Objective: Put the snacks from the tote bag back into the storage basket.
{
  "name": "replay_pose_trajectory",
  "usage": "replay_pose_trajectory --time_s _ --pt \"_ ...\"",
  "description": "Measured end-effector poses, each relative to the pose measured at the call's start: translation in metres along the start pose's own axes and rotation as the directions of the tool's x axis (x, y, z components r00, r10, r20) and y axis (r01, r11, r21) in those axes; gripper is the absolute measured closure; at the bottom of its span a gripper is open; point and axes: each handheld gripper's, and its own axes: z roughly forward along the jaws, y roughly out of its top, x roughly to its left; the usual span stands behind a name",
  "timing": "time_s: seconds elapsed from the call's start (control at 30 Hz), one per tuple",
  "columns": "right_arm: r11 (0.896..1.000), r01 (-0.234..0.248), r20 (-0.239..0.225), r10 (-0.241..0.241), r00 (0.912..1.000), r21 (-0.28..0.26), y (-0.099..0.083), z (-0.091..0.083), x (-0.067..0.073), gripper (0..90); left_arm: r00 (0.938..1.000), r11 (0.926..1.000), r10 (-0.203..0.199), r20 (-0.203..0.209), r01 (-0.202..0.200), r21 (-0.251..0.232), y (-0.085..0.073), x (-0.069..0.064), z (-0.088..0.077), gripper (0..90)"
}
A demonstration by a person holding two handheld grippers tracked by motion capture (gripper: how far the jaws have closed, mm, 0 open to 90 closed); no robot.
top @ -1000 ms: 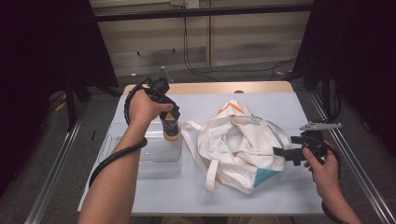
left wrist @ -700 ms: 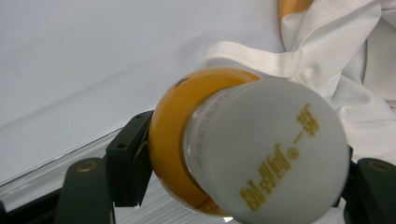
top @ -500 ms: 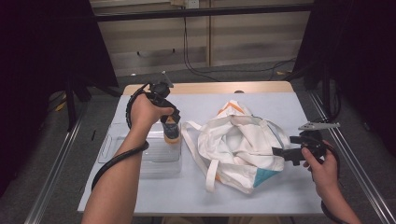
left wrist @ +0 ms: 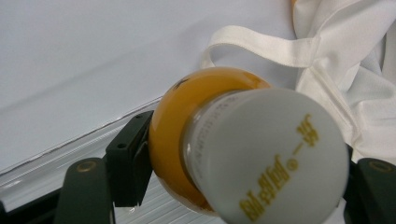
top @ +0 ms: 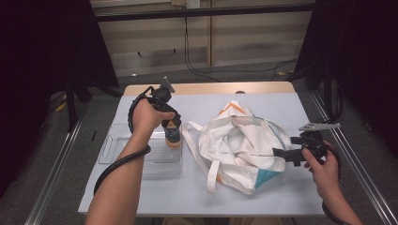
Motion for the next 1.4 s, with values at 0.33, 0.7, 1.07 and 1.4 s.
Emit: replay_pose_trajectory --time_s 0.33,0.7,1.07,1.4 --pt "1.000 -0.001 0.003 0.001 1.0000 0.003 0.0000 0.0009 0.0010 3.2 1.0000 1.0000 -0.005 0.004 0.005 -0.004 -0.0030 0.0000 0.0021 30.0" --pt "1.000 0.003 0.001 -0.003 1.0000 -0.001 0.0005 0.0007 0.0010 3.2 1.0000 1.0000 0.000 -0.006 0.000 0.004 -0.0056 -0.0025 0.0024 29.8" --pt "1.000 0.007 0.000 -0.007 1.0000 -0.001 0.0015 0.0008 0.0032 3.2 1.0000 0.9999 0.003 -0.007 -0.003 -0.015 -0.0088 -0.0039 0.0029 29.4" --pt "1.000 0.007 -0.003 -0.007 1.0000 -0.004 0.0018 0.0007 0.0037 3.2 0.9999 0.9998 -0.014 -0.001 0.014 -0.015 -0.0100 -0.0024 0.0011 22.5"
